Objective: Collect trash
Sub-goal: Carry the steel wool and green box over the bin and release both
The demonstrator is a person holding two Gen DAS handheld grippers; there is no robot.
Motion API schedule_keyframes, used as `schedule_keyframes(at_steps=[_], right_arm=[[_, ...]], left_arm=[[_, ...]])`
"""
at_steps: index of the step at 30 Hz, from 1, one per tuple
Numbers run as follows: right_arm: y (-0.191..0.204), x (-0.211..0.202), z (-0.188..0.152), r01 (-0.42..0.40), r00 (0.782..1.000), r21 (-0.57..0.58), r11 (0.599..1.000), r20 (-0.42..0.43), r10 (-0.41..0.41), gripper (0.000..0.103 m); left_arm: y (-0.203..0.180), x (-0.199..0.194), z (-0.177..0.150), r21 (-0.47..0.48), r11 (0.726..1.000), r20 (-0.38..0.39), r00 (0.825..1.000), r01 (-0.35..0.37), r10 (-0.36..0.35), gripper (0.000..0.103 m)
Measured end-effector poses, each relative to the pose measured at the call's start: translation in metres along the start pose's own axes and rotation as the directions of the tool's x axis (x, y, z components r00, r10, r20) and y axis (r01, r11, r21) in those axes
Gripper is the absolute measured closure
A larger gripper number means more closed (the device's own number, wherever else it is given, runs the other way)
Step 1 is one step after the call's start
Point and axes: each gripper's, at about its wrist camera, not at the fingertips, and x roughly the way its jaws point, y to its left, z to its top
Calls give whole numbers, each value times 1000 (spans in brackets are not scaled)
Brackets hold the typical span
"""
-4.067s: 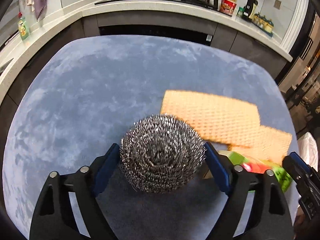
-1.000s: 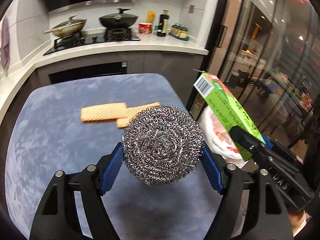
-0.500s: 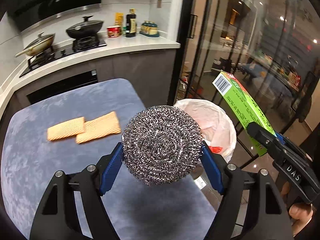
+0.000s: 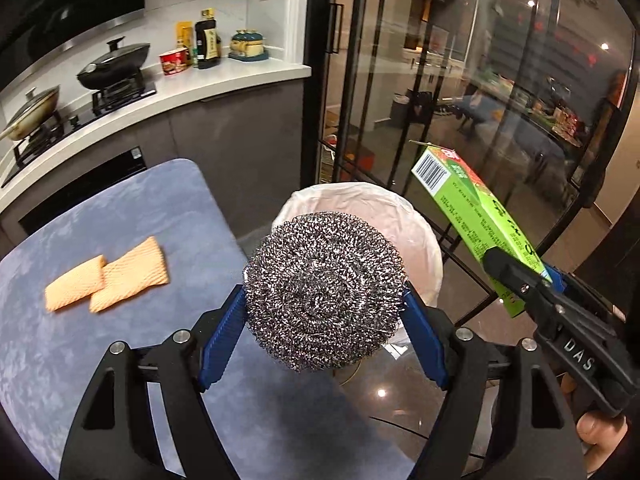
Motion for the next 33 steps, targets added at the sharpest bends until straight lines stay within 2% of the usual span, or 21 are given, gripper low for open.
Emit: schedule_keyframes(at_steps=[11,19,33], right_arm=[[-22,24,1,43,998,30,999,-50,-42,65],[-32,46,2,67,995,36,997,-82,-64,65],[-40,82,4,103,986,33,994,-135,-98,65]], left_arm=[[-22,38,13,34,999,-44,999,26,-25,31],[-27,66,18,30,999,-89,996,30,-27,30],[-28,94,23,36,999,-118,993,15,-10,29]])
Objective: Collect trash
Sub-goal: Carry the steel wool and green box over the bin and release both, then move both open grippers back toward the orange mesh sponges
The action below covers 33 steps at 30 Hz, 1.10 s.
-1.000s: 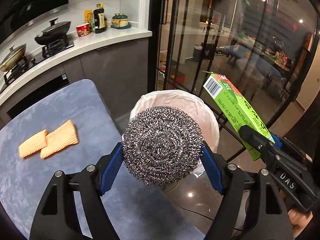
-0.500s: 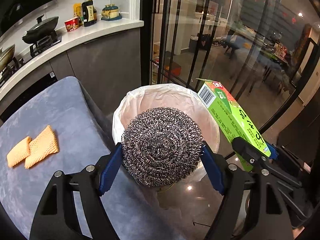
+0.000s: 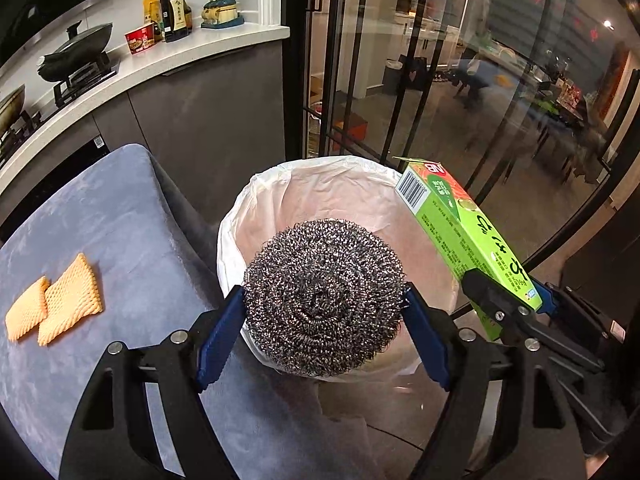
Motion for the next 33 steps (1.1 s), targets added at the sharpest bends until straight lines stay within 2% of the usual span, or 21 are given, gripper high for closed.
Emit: schedule_keyframes(at_steps=[7,11,14,19,33], right_arm=[[-1,12,3,3,1000,10,1000,-13,-3,64],[-2,12,4,8,1000,15,1000,-5,-8,63],[-2,11,4,5,1000,18,1000,-1,-5,62],[2,4,5,-1,1000,17,1000,21,1,54],[40,-22,11,-50,995,-33,998,80,52,48]], left_arm=[[1,4,0,9,1000,5,1000,-10,10,25],[1,0,1,26,999,32,999,-41,40,17],[3,-4,2,30,998,46,998,-54,53,15],[13,-9,3,-5,999,48,998,-50,50,14],[51,-32,-7,-87,992,67,993,-92,98,12]])
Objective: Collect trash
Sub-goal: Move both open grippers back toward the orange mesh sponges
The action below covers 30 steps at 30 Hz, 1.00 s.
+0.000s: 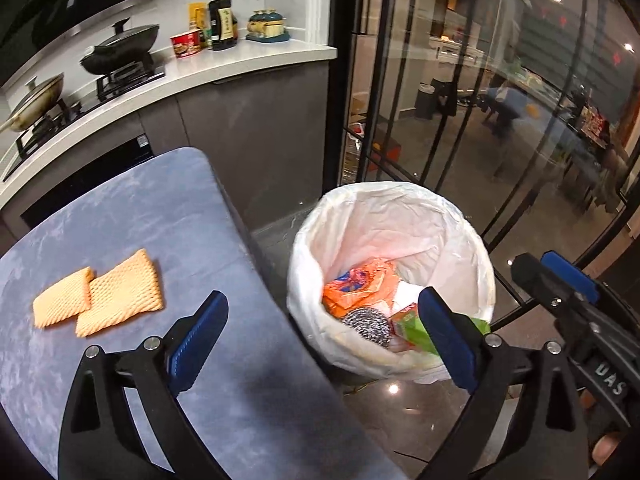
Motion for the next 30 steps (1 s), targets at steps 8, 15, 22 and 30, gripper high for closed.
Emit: schedule_keyframes(at_steps=[8,15,22,30], right_arm=[[47,-6,-3,-59,998,-47,997,10,59,41],[101,4,-19,-131,991,-111,985,-33,128,40],[151,21,-31,-193,979,-159,968,-90,180,40],[202,52,-48,-246,963,-213,945,-160,215,40]], left_arm=[[47,-18,-9,-70,997,15,999,-42,43,9],[105,-32,-24,-150,983,8,994,-105,107,9],[167,-39,-46,-237,956,-26,985,-171,170,8],[240,-39,-66,-372,901,-70,975,-221,211,8]])
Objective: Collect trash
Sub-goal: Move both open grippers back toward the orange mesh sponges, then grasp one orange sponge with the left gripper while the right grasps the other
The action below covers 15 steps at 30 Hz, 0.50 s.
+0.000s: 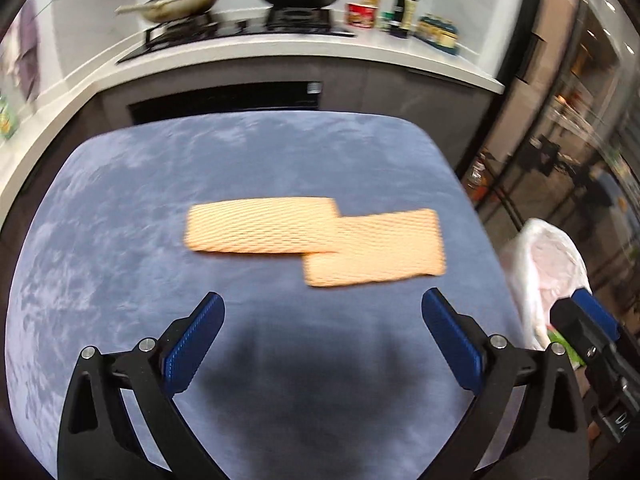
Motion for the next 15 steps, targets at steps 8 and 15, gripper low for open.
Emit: schedule_keyframes(at_steps=[8,15], right_arm=[[22,55,4,-11,999,-38,999,-53,9,40],[27,104,17,-3,996,-50,999,-86,-2,40]], left_arm=[[49,29,14,-129,990,-39,998,-59,54,8],[72,54,25,-238,970,-67,997,-55,41,8]])
